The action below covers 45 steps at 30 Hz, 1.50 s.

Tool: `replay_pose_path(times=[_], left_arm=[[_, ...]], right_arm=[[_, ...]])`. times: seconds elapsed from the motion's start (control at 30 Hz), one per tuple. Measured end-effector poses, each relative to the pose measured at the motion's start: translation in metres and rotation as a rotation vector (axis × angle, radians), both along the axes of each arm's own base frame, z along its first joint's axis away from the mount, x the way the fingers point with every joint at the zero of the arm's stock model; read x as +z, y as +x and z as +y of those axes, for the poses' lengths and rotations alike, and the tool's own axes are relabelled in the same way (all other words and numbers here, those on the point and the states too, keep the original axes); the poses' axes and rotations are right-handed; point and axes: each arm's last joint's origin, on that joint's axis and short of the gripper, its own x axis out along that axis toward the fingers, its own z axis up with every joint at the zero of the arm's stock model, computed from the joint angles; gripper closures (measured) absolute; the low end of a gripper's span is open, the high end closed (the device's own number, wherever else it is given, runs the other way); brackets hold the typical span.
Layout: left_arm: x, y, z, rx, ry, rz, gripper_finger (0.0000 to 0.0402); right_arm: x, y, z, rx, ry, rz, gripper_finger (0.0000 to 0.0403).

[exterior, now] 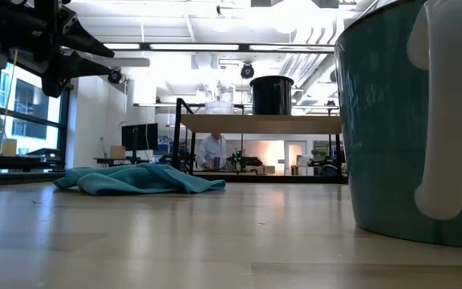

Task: Stack small to large cups/mugs on shelf
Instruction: Put the light blue mug on the shelf

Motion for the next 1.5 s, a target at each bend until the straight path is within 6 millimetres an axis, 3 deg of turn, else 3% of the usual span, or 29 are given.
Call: replay_pose_path(times=[0.27, 0.6, 1.07, 1.5], left_arm=[[0.000, 0.000, 0.000, -0.010, -0.003, -0.001, 0.0250], [0.000, 0.000, -0.001, -0.026, -0.005, 0.001, 0.0250], [-0.001, 0.000, -0.001, -0.031, 0.002, 0.011, 0.0250], [-0.001, 0.000, -0.001, -0.031, 0.003, 0.012, 0.0250]], right_arm=[[-0.021, 0.018, 0.017, -0.037, -0.055, 0.032, 0.0242], [-0.039, 0.030, 0.023, -0.095, -0.092, 0.095, 0.0242], [-0.059, 0.048, 0.010, -0.084, -0.172, 0.206, 0.0274], [-0.060, 0.058, -0.005, -0.110, -0.116, 0.254, 0.0274]])
